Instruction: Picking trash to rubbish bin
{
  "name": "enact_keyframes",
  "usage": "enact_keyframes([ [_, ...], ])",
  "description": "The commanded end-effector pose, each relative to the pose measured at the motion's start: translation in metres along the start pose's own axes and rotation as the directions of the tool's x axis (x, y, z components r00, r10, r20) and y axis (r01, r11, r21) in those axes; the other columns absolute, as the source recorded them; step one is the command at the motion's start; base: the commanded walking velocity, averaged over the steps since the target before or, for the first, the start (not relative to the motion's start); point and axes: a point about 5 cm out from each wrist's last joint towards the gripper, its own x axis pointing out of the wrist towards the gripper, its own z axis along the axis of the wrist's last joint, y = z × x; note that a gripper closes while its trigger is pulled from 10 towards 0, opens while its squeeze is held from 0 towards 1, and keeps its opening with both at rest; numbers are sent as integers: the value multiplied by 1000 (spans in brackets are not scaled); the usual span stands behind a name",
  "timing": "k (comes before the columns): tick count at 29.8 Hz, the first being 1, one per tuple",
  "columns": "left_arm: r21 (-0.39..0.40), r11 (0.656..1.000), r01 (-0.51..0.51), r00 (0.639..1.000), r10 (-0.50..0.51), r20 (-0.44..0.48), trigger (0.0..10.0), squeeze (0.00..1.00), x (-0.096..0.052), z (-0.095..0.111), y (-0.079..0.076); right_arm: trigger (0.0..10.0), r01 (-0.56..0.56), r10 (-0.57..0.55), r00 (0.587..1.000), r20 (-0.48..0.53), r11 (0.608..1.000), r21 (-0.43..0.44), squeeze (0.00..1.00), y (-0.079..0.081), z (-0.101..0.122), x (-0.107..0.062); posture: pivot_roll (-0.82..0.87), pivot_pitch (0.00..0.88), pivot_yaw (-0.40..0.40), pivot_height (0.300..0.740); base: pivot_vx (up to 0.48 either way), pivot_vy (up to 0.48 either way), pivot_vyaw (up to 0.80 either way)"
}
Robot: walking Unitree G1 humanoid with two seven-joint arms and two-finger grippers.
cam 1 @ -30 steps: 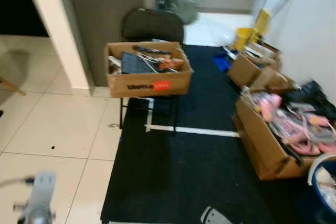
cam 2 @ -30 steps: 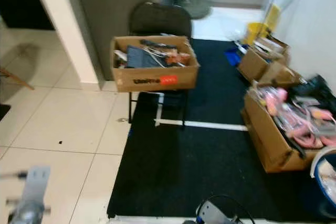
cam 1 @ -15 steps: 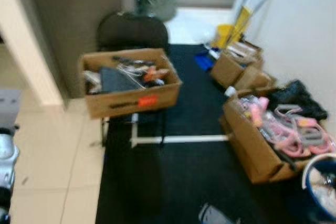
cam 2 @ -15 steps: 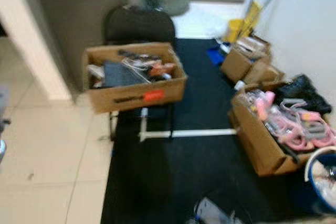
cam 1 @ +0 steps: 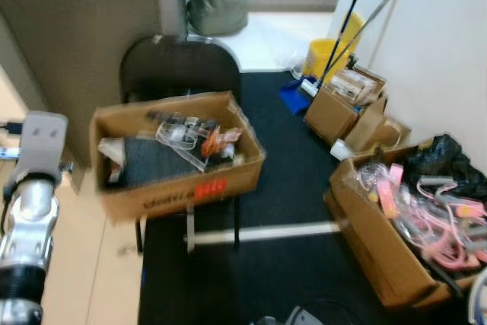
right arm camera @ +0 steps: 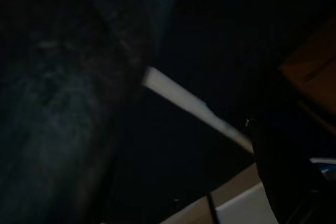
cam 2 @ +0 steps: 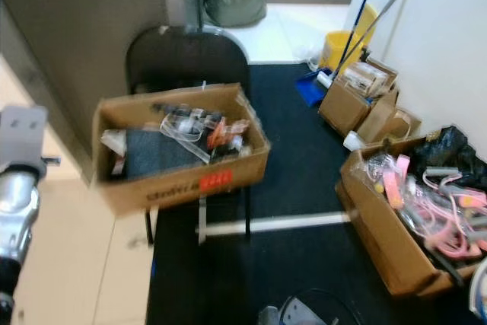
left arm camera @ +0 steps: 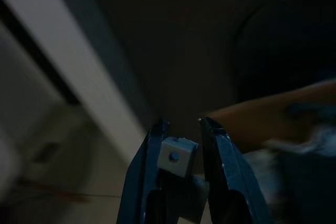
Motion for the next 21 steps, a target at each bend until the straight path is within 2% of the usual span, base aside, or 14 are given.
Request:
enact_keyframes([
  [1,-60,997,40,999,-39,21,10000,0,0,3,-1,10000,-6,6,1000,13,1000,-4,0,3,5,0,143,51,-21,740,472,0,0],
  [3,-65,997,47,998,-45,32,10000,0,0,6,-3,10000,-5,5,1000,13,1000,-6,0,3,5,0,141,50,-22,740,472,0,0],
  [7,-144,986,90,994,-80,69,10000,0,1,10,-8,10000,0,0,1000,17,1000,-11,0,3,8,0,139,47,-22,740,431,0,0],
  [11,-334,929,157,985,-122,123,10000,0,-2,8,-13,10000,2,-2,1000,20,1000,-11,0,2,9,0,130,39,-22,740,0,0,0],
  [12,-376,910,177,981,-133,139,10000,82,-3,8,-14,10000,3,-3,1000,20,1000,-11,0,2,9,0,130,38,-22,740,0,0,0],
  [13,-404,894,194,978,-142,154,10000,1000,-4,9,-14,10000,4,-4,1000,20,1000,-11,0,2,9,0,129,35,-23,740,0,0,0],
  [17,-469,824,319,944,-233,233,10000,1000,-9,16,-25,10000,7,-7,1000,19,1000,-10,0,0,8,0,125,32,-21,740,0,0,0],
  [21,-464,799,383,921,-292,257,10000,1000,-13,18,-36,10000,11,-11,1000,17,1000,-8,0,-2,7,0,123,34,-19,740,0,0,0],
])
